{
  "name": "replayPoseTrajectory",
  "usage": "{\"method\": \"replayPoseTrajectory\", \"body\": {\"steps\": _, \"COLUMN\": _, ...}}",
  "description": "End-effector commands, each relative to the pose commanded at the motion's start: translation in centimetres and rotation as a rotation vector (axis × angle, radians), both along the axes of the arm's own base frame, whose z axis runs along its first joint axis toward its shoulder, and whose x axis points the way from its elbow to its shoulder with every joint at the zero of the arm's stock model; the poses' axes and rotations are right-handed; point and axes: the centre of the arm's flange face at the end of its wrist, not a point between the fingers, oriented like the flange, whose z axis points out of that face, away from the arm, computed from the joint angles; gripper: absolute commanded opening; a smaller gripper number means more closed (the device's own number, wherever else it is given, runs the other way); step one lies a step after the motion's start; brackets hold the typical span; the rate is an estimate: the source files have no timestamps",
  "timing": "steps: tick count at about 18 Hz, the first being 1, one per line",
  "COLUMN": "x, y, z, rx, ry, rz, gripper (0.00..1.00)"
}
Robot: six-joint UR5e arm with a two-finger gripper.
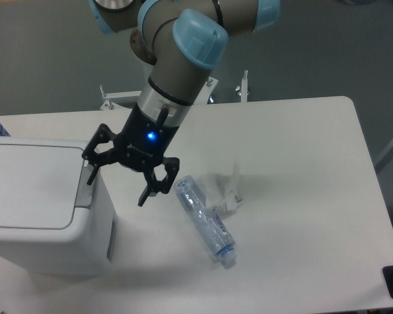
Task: Open the trash can
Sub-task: 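Lower the open gripper onto the edge of the trash can lid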
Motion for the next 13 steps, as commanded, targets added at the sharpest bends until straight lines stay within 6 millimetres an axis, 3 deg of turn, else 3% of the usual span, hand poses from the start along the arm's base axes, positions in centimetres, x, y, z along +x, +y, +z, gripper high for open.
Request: {"method": "replayPoseTrajectory", "body": {"steps": 13, "x": 0.38, "y": 0.63, "z": -1.07, "rx": -0.015, "ry": -0.011, "rz": -0.009, "gripper": 1.0}}
